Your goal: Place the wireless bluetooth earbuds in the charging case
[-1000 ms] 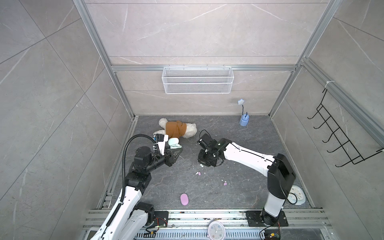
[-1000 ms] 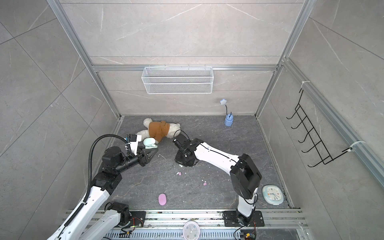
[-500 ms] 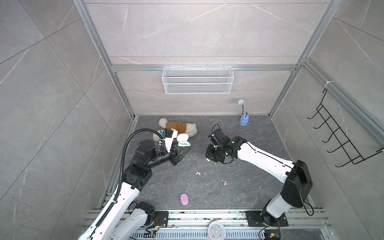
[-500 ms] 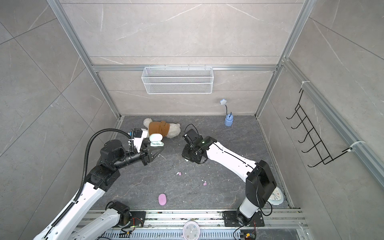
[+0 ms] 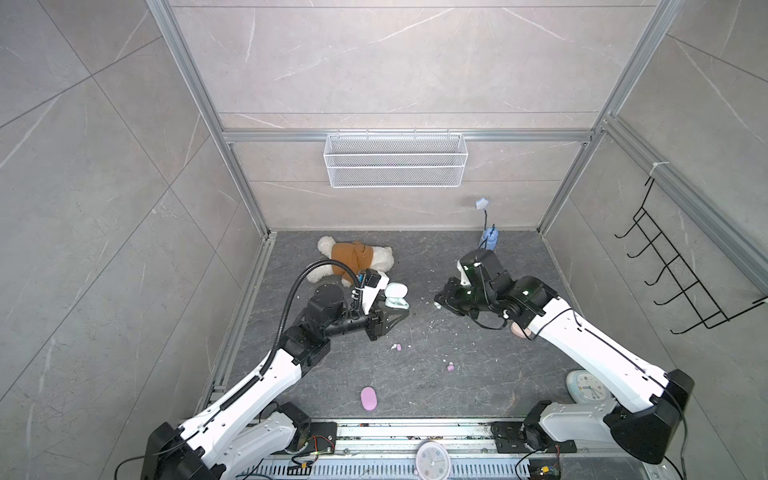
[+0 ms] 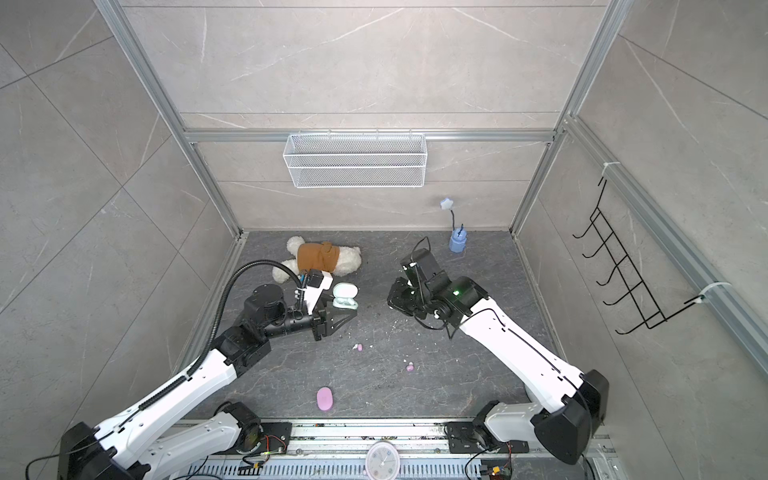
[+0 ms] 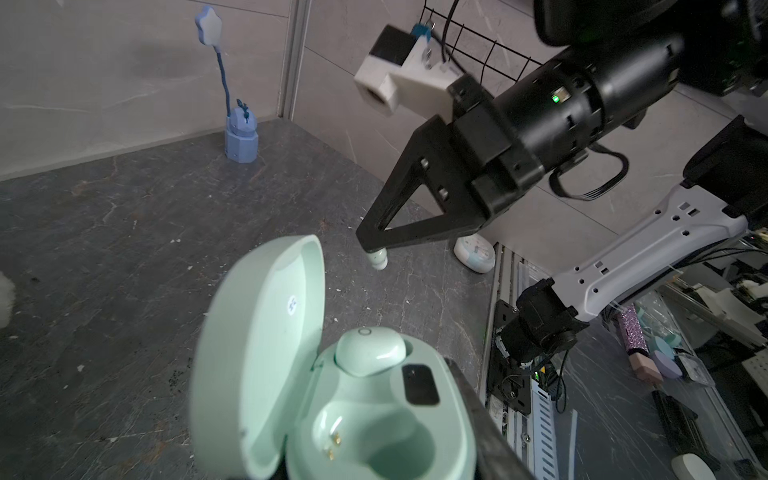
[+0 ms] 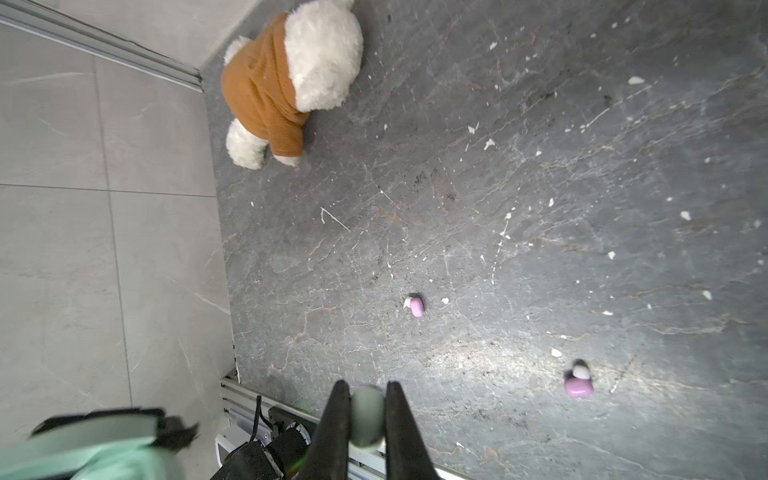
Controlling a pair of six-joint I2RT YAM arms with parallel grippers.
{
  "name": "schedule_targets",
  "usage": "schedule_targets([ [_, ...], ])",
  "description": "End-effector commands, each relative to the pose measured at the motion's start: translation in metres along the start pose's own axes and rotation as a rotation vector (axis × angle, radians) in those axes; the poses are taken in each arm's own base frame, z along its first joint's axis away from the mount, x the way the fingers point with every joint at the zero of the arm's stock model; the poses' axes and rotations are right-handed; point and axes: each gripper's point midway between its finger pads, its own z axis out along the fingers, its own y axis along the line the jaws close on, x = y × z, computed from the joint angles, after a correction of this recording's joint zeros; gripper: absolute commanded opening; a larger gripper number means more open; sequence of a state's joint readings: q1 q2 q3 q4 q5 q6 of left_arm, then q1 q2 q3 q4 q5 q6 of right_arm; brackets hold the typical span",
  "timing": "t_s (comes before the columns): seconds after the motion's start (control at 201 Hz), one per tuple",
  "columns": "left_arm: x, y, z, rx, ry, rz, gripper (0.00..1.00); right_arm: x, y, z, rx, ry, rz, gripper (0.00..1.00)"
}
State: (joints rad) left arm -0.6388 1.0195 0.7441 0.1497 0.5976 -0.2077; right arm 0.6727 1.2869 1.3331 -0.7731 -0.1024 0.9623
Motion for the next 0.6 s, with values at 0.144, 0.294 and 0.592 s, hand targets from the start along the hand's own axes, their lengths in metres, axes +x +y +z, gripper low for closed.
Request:
schedule_targets([
  [0.144,-0.034,-0.029,0.026,0.196,-0.131,0.117,0.25,-0.001,0.012,-0.051,-0.084,-0.026,-0.097,0.13],
  [0.294,-0.033,-0.036,0.041,0.269,-0.137,0.134,0.25,-0.004,0.033,-0.080,-0.180,-0.052,-0.139,0.13],
  [0.592,-0.040,-0.045,0.061,0.386,-0.180,0.159,0.25,0.000,0.069,-0.108,-0.372,-0.053,-0.200,0.13],
])
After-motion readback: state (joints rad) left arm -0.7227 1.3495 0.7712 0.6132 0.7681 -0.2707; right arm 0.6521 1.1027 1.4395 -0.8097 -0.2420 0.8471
